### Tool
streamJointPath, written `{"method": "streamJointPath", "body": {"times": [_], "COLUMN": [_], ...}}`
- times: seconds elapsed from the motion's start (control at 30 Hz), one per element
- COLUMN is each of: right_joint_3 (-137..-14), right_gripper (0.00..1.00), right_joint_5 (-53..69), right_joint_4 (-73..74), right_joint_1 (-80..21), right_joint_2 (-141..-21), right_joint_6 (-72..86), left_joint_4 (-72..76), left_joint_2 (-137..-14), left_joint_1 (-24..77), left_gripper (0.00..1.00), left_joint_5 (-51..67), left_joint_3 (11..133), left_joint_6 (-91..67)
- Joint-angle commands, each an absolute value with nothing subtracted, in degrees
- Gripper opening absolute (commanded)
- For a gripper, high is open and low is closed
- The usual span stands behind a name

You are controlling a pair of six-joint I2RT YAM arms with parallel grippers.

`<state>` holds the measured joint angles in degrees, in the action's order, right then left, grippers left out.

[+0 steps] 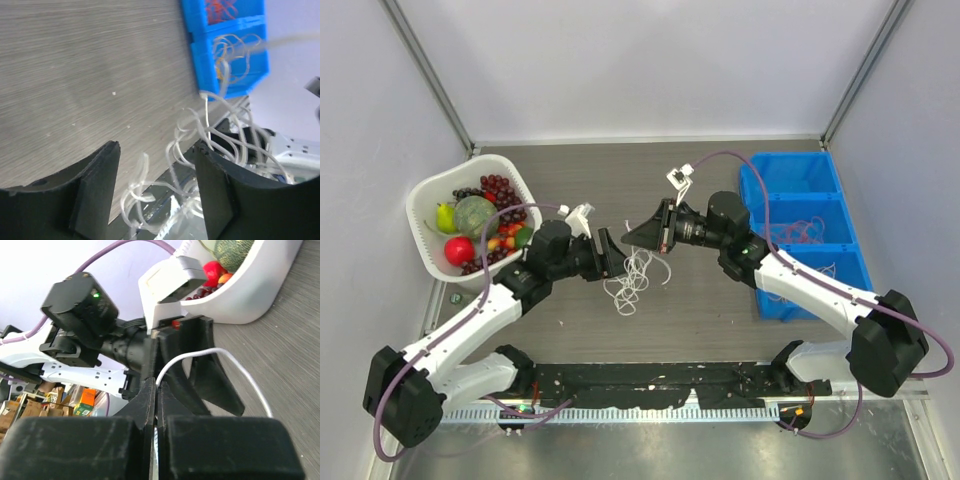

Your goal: Untangle the cables

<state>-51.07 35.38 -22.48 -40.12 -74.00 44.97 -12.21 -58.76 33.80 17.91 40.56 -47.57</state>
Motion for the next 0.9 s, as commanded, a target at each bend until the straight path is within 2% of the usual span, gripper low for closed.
{"method": "streamJointPath", "body": {"times": [0.0, 0.03, 0.13, 0.2, 0.37, 0.43, 0.63, 0.87], "right_joint_3": [-50.98, -50.63, -50.62, -51.06, -51.15, -50.80, -50.36, -53.60], "right_gripper": [0.01, 0.01, 0.01, 0.01, 0.01, 0.01, 0.01, 0.01], "right_joint_5": [31.99, 32.08, 33.57, 34.80, 38.05, 38.85, 37.71, 35.42], "right_joint_4": [-20.57, -20.91, -23.46, -24.60, -30.40, -33.82, -32.71, -26.56], "right_joint_1": [-40.43, -40.43, -40.43, -40.43, -40.52, -40.60, -40.78, -40.78], "right_joint_2": [-73.48, -73.65, -74.79, -75.67, -76.73, -76.55, -72.08, -64.96], "right_joint_6": [42.19, 42.45, 43.68, 44.73, 49.56, 51.50, 51.15, 46.50], "left_joint_4": [1.04, 1.58, 2.11, 3.33, 3.08, 1.94, -7.72, -9.32], "left_joint_2": [-53.89, -51.79, -46.60, -45.01, -48.68, -51.75, -59.50, -60.99], "left_joint_1": [34.01, 34.01, 34.10, 34.01, 34.01, 34.10, 34.01, 33.05], "left_gripper": [0.62, 0.65, 0.84, 0.92, 0.92, 0.85, 0.49, 0.32], "left_joint_5": [26.90, 26.37, 23.56, 23.03, 22.76, 23.11, 14.35, 8.18], "left_joint_3": [37.10, 36.22, 33.67, 32.87, 34.79, 36.29, 39.29, 33.67], "left_joint_6": [-49.31, -49.22, -49.48, -49.83, -49.75, -49.05, -47.02, -46.50]}}
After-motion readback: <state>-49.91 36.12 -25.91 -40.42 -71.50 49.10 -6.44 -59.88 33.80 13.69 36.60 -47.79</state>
